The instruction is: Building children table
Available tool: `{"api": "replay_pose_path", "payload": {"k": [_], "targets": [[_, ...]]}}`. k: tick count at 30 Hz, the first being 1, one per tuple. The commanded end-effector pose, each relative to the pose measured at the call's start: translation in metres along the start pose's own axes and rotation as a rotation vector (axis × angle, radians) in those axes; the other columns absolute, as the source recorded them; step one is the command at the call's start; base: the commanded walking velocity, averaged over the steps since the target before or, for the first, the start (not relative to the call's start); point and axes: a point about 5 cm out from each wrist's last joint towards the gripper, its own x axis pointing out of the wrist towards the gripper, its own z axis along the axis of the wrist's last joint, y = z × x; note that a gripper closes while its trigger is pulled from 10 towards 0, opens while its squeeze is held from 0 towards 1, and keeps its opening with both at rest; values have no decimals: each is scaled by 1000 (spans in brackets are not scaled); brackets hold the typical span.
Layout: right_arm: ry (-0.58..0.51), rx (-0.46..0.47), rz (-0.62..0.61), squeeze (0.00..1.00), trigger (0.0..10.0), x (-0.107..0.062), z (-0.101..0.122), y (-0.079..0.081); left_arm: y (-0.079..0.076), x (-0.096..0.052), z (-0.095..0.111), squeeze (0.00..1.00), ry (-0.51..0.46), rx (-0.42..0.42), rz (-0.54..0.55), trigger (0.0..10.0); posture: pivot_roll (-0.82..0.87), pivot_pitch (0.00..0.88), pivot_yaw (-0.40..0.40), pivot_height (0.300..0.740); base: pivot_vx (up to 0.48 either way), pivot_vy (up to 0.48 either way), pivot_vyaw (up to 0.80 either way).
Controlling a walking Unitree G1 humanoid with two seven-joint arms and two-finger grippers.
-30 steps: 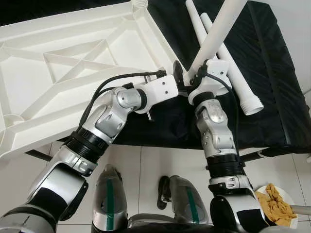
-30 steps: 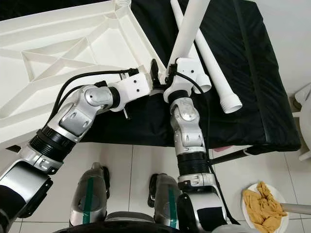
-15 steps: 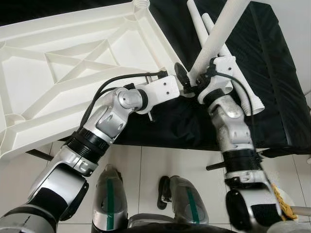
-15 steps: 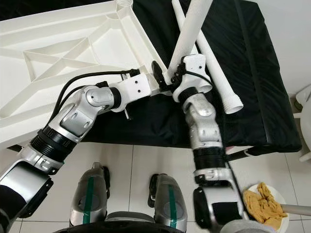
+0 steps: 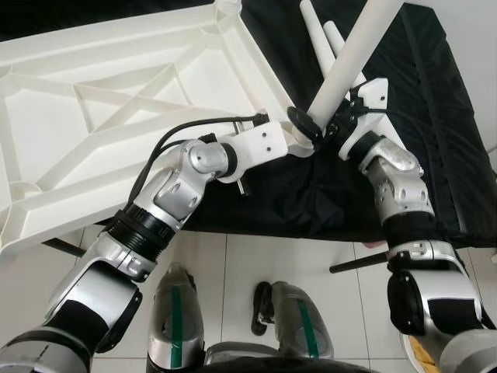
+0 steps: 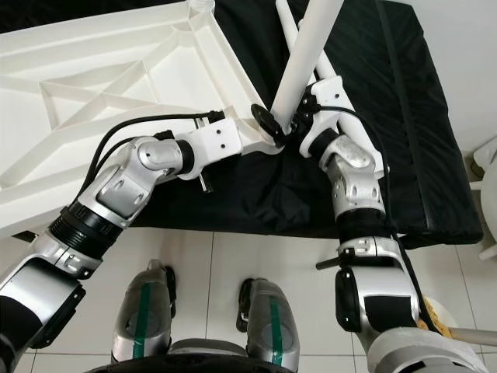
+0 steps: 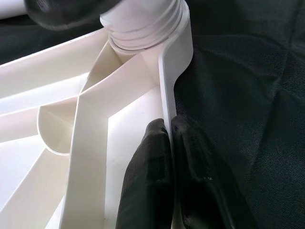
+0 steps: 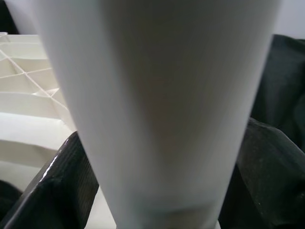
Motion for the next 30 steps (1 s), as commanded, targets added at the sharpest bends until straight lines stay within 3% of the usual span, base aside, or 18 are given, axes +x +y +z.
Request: {"api": "replay_pose_path", "payload": {"k": [1, 9, 10, 11, 12, 25, 26, 30], "targets": [[7, 0, 7, 0, 10000, -2, -1, -6, 2, 1, 10, 0, -33, 48, 0, 10000, 52, 33, -70, 740, 0, 0, 0], [22, -26, 43, 0, 10000, 0, 1, -17, 3, 1, 11, 0, -33, 49, 6, 10000, 54, 34, -73, 740, 0, 0, 0], [25, -28, 46, 0, 2039, -1, 1, -18, 4, 1, 11, 0, -33, 49, 8, 10000, 54, 35, -75, 740, 0, 0, 0], [25, -28, 46, 0, 2039, -1, 1, -18, 4, 1, 11, 0, -33, 49, 8, 10000, 54, 35, -75, 740, 0, 0, 0], [28, -24, 49, 0, 0, -1, 1, -20, 4, 0, 11, 0, -33, 48, 9, 10000, 54, 35, -75, 740, 0, 0, 0], [39, -4, 106, 0, 0, -7, -8, -20, 3, 1, 10, 0, -34, 46, 6, 10000, 48, 41, -73, 740, 0, 0, 0], [37, -2, 96, 0, 10000, -7, -8, -20, 3, 1, 10, 0, -34, 46, 6, 10000, 48, 42, -73, 740, 0, 0, 0], [22, 9, 84, 0, 10000, -6, -7, -19, 3, 1, 10, 0, -33, 46, 4, 10000, 48, 42, -73, 740, 0, 0, 0]]}}
